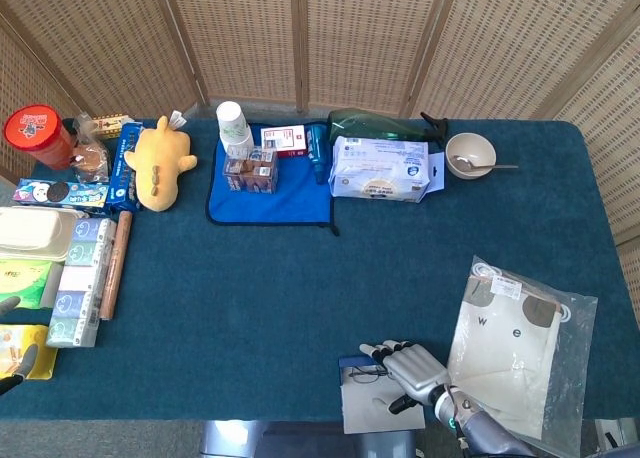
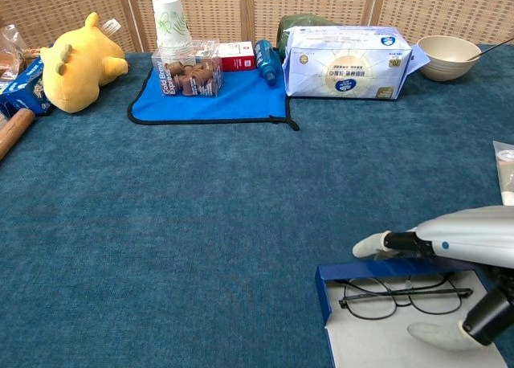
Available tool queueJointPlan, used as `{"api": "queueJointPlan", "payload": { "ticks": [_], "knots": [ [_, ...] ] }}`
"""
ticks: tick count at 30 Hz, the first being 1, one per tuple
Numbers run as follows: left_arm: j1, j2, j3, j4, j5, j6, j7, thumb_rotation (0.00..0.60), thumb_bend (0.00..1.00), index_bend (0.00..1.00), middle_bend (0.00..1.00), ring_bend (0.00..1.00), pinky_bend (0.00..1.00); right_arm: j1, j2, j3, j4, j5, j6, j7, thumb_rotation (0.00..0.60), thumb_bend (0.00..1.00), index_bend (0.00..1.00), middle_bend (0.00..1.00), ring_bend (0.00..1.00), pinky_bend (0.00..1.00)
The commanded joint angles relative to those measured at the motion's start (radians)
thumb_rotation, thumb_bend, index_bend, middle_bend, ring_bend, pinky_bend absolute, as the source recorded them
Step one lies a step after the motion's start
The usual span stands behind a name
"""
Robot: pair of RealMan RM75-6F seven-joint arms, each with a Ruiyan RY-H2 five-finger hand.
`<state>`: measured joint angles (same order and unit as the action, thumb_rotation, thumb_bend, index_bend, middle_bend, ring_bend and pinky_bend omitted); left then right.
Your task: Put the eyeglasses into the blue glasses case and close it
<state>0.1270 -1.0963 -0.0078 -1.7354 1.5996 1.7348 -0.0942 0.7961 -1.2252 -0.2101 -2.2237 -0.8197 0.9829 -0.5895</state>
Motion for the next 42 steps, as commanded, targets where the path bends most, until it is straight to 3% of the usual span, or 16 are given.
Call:
{"api": "queueJointPlan", "payload": {
  "ticks": [1, 10, 17, 23, 31, 42],
  "knots": [
    [0.000, 0.001, -0.001, -0.001, 0.001, 0.001, 0.002, 0.600, 0.30, 0.21, 0.12, 0.00, 0.00, -0.009, 0.005, 0.009, 0.001, -0.031, 0.008, 0.014, 0.258, 0.37, 0.00, 0.16, 0.11, 0.20],
    [0.005, -0.005, -0.003, -0.004, 0.010, 0.016, 0.007, 0.600, 0.29, 0.21, 0.12, 0.00, 0.00, -0.074, 0.043, 0.014, -0.022, -0.203, 0.084, 0.041, 0.268, 0.37, 0.00, 0.16, 0.09, 0.20],
    [0.001, 0.005, -0.015, 0.011, 0.026, 0.034, 0.005, 0.600, 0.30, 0.21, 0.12, 0.00, 0.00, -0.218, 0.009, -0.055, 0.003, -0.446, 0.234, 0.007, 0.306, 0.37, 0.00, 0.15, 0.08, 0.19],
    [-0.006, 0.025, -0.019, 0.008, 0.042, 0.041, -0.034, 0.600, 0.30, 0.20, 0.12, 0.00, 0.00, -0.390, -0.084, -0.116, 0.131, -0.683, 0.406, -0.055, 0.378, 0.34, 0.00, 0.12, 0.05, 0.18],
    [-0.008, 0.035, -0.018, 0.016, 0.045, 0.040, -0.065, 0.600, 0.30, 0.20, 0.12, 0.00, 0.00, -0.533, -0.157, -0.139, 0.255, -0.805, 0.500, -0.080, 0.410, 0.31, 0.00, 0.09, 0.02, 0.18],
    [-0.027, 0.040, -0.030, 0.042, 0.048, 0.033, -0.110, 0.600, 0.30, 0.20, 0.12, 0.00, 0.00, -0.648, -0.209, -0.127, 0.426, -0.901, 0.546, -0.002, 0.470, 0.24, 0.00, 0.08, 0.01, 0.17]
  ]
}}
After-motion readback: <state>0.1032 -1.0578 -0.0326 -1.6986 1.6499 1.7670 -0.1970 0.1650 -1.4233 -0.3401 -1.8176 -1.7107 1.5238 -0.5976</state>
